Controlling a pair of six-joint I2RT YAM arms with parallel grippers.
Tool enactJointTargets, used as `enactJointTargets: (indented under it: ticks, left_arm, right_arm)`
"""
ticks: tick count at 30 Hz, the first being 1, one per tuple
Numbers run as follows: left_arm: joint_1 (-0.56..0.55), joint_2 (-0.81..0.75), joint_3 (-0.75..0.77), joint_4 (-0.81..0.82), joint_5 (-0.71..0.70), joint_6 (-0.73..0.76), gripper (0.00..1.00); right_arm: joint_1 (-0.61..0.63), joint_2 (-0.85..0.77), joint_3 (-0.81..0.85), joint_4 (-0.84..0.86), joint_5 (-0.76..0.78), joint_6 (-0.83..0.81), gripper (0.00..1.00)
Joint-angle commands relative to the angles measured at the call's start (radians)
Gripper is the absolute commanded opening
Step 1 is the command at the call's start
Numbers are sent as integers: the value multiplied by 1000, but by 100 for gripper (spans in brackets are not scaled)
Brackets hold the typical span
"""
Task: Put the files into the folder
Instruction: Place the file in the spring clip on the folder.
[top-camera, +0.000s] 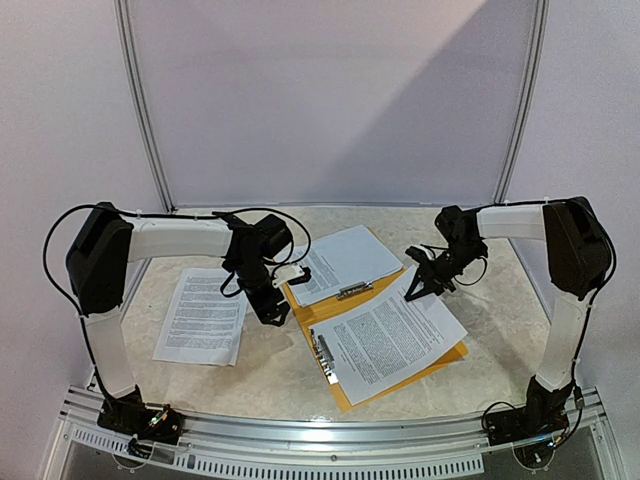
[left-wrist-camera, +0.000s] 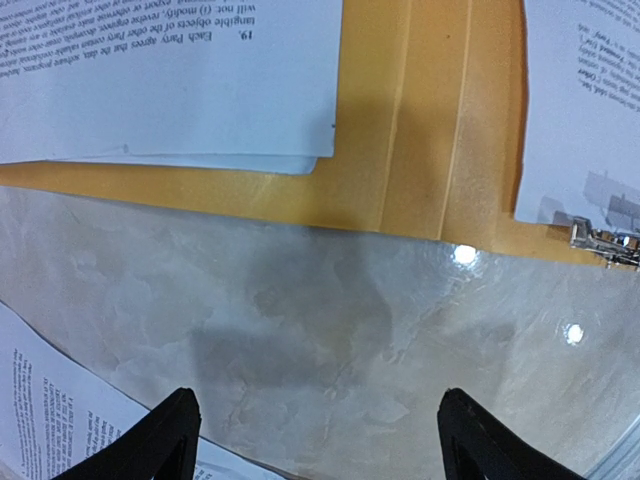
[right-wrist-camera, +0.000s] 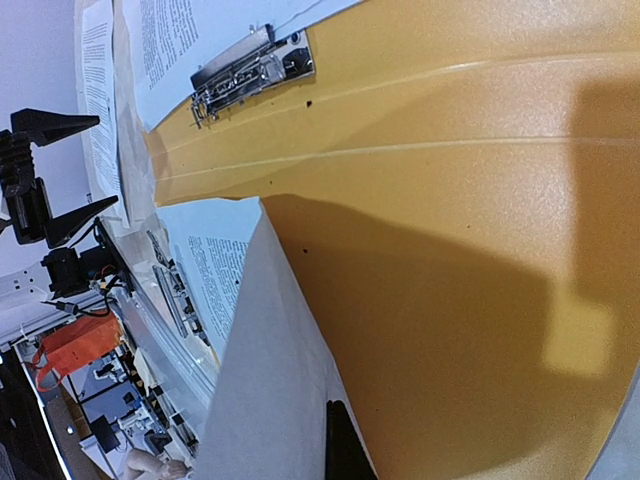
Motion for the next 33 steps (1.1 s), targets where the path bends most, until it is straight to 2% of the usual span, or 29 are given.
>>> enactJointTargets:
  ticks: [1,12,32,33]
  left_arm:
    - [-18,4,1,-3,-3,8,84]
    - [-18,0,-2,-3,-4,11,84]
    - [-18,11,10,-11,-7,11,84]
    - [-18,11,10,-11,-7,10,84]
  right_arm:
    - [-6,-8,-11,13,-18,6,0]
    - [-23,-31,-31,-7,-7,-12,0]
    - [-20,-29,-67,57,-59,8,0]
    - [-21,-29,-66,56,-56,8,5]
